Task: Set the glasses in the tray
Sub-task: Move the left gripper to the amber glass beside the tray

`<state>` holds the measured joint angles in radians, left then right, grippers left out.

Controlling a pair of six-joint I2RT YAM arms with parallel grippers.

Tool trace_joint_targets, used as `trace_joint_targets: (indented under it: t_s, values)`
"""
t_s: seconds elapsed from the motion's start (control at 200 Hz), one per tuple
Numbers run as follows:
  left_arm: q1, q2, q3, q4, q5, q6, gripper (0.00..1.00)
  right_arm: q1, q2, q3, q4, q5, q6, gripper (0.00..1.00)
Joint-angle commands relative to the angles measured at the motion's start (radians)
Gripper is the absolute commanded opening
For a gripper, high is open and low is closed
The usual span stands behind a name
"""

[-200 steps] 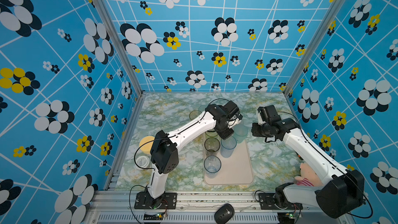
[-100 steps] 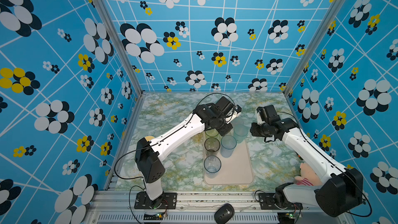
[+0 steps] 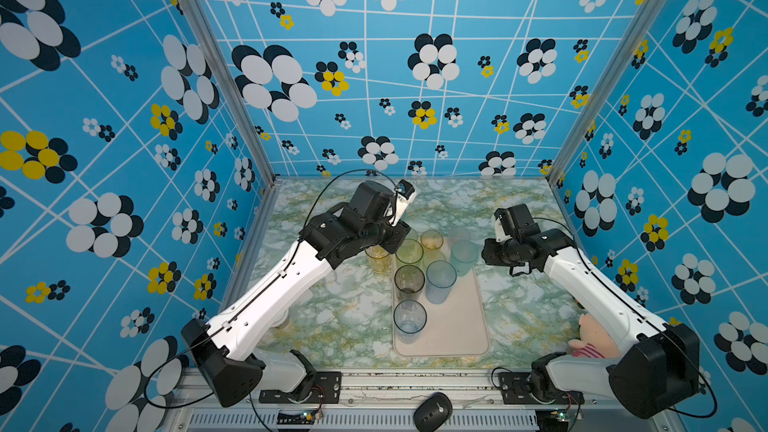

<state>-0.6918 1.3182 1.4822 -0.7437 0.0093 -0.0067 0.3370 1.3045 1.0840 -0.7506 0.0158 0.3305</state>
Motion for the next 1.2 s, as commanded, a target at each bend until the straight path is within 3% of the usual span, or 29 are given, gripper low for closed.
trace_joint_targets:
  t_s: [0.0,0.205,0.26,0.36,0.6,0.775,1.195]
  values:
    - [0.042,-0.091,-0.088,0.03,-0.049,-0.056,0.49,-0.004,-0.013,-0.016,-0.023,-0.02,0.021,0.38]
    - [0.175,-0.14,-0.176,-0.061,-0.109,-0.098,0.48,0.009,-0.024,-0.032,-0.012,-0.023,0.042,0.38]
    - [0.209,-0.122,-0.184,-0.09,-0.098,-0.1,0.44,0.015,-0.021,-0.031,-0.012,-0.021,0.047,0.38]
    - [0.248,-0.087,-0.206,-0.098,-0.075,-0.104,0.26,0.033,-0.016,-0.026,-0.019,-0.01,0.054,0.38]
    - [0.319,0.041,-0.207,-0.065,0.017,-0.102,0.27,0.074,-0.019,-0.026,-0.023,0.011,0.079,0.38]
    - [0.323,0.125,-0.181,-0.049,0.075,-0.105,0.24,0.088,-0.019,-0.027,-0.026,0.016,0.087,0.38]
    - [0.322,0.183,-0.172,-0.024,0.098,-0.103,0.25,0.094,-0.002,-0.029,-0.012,0.021,0.088,0.38]
